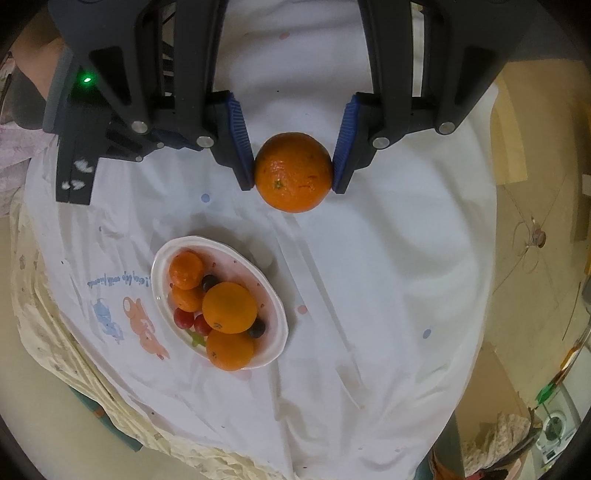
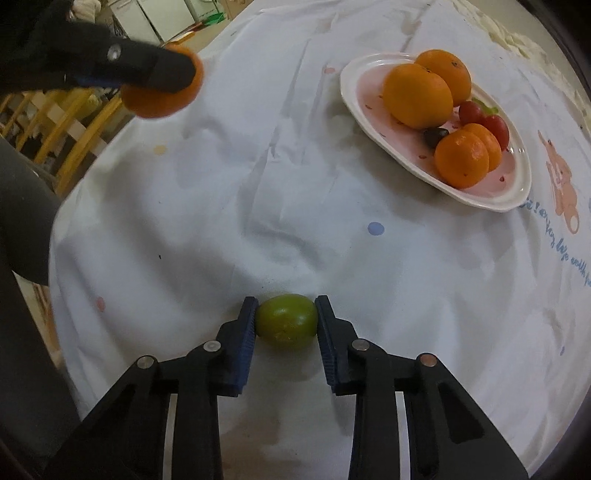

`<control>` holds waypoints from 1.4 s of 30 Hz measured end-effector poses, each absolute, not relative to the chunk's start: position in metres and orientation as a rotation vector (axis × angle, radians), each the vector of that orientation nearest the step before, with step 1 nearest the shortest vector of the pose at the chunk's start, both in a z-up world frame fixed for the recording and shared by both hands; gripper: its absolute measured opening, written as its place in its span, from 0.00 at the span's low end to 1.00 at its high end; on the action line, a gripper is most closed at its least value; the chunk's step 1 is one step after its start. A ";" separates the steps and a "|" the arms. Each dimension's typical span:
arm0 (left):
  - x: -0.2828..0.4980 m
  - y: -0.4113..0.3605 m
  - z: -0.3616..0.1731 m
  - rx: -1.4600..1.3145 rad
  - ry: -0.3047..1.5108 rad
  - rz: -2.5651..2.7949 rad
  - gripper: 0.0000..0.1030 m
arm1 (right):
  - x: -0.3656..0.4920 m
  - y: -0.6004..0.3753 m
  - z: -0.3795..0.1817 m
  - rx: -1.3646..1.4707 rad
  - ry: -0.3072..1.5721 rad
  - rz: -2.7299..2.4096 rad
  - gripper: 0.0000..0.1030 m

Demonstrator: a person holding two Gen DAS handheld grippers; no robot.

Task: Organize fruits
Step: 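Grasp the green tomato with the right tool while the left tool holds the tangerine, then place the tangerine and green tomato on the plate and open both tools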

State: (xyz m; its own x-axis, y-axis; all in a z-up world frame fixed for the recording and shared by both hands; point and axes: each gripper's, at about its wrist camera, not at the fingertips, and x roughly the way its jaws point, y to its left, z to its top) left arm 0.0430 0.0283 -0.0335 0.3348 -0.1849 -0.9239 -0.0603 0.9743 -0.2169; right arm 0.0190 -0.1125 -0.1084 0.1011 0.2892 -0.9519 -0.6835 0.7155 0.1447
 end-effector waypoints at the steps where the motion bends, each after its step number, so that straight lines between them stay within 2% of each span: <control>1: 0.043 0.028 -0.033 -0.225 1.229 -0.083 0.37 | 0.020 -0.114 -0.108 -0.369 1.279 0.747 0.32; 14: 0.054 0.020 -0.032 -0.193 1.179 -0.055 0.37 | 0.065 -0.173 -0.047 -0.013 1.141 0.684 0.32; 22: 0.078 0.002 -0.032 -0.141 1.148 -0.065 0.37 | 0.103 -0.204 -0.032 0.142 1.046 0.571 0.32; 33: 0.112 -0.041 -0.050 -0.061 1.145 -0.116 0.37 | 0.160 -0.227 -0.047 0.187 1.055 0.507 0.32; 42: 0.134 -0.047 -0.074 -0.138 1.202 -0.128 0.37 | 0.181 -0.218 -0.081 0.174 1.140 0.517 0.32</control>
State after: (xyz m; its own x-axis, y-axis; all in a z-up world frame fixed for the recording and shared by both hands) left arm 0.1340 -0.0471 -0.0739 0.3551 -0.1721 -0.9188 0.0252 0.9843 -0.1746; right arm 0.1812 -0.2182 -0.0806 0.3154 0.4764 -0.8207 -0.3030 0.8701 0.3887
